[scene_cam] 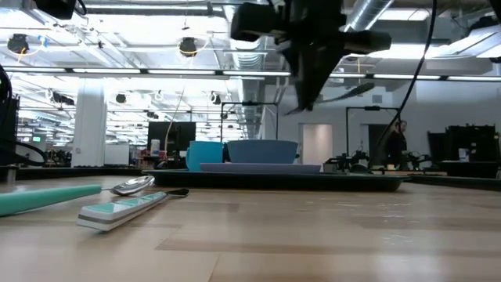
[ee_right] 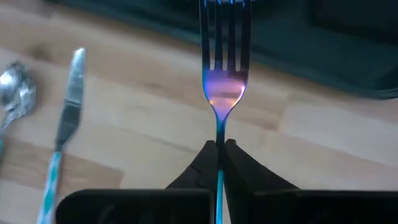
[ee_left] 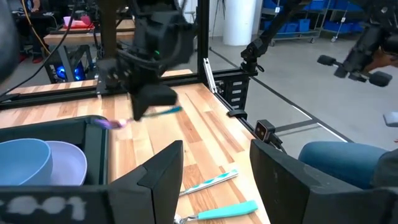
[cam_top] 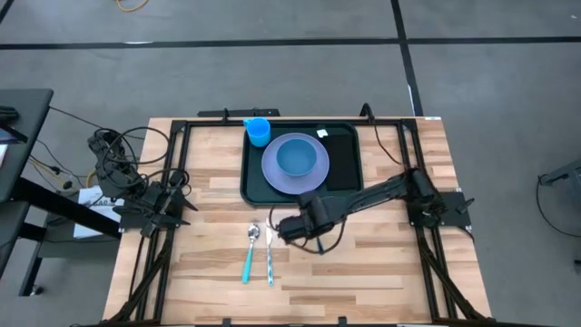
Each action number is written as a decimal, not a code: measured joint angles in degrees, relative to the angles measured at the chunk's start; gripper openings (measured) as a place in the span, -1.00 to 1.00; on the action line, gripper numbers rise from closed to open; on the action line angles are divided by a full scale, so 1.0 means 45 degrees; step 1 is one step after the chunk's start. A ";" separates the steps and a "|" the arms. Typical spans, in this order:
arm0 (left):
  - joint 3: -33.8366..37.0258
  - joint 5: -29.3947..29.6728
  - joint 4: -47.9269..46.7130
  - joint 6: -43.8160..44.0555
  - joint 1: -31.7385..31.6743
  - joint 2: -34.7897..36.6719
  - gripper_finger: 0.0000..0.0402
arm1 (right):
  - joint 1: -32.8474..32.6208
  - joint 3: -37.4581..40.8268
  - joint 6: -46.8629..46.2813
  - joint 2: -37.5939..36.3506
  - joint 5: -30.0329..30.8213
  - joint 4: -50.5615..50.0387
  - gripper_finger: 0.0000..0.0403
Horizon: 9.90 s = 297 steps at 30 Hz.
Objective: Set up tray
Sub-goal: Put the fork on top of the table napkin to the right of the purple plate on the tray, then put the spoon on top of the table napkin to the left of the table fork on the tray
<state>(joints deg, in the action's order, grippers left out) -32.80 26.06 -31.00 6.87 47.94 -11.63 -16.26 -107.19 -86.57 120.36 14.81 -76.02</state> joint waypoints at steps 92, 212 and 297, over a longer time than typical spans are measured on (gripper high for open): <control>0.0000 0.1195 -0.0133 0.0204 -0.0005 0.0002 -0.13 | 1.0482 0.7605 0.8093 -0.2011 -0.1945 0.6288 -0.98; 0.2268 0.5153 0.6798 0.0380 -0.0019 -0.6613 -0.13 | -0.2246 0.6789 0.6431 -0.4381 1.2545 0.7251 -0.75; -0.7436 -0.1255 -0.3159 1.7432 -0.3740 -2.0888 -0.16 | -0.9834 0.7775 -0.1673 -0.4843 1.1385 0.2000 -0.75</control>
<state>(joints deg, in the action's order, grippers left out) -66.26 20.42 -45.21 85.32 31.11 -105.62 -60.51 -72.20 -94.10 98.56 66.04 -67.02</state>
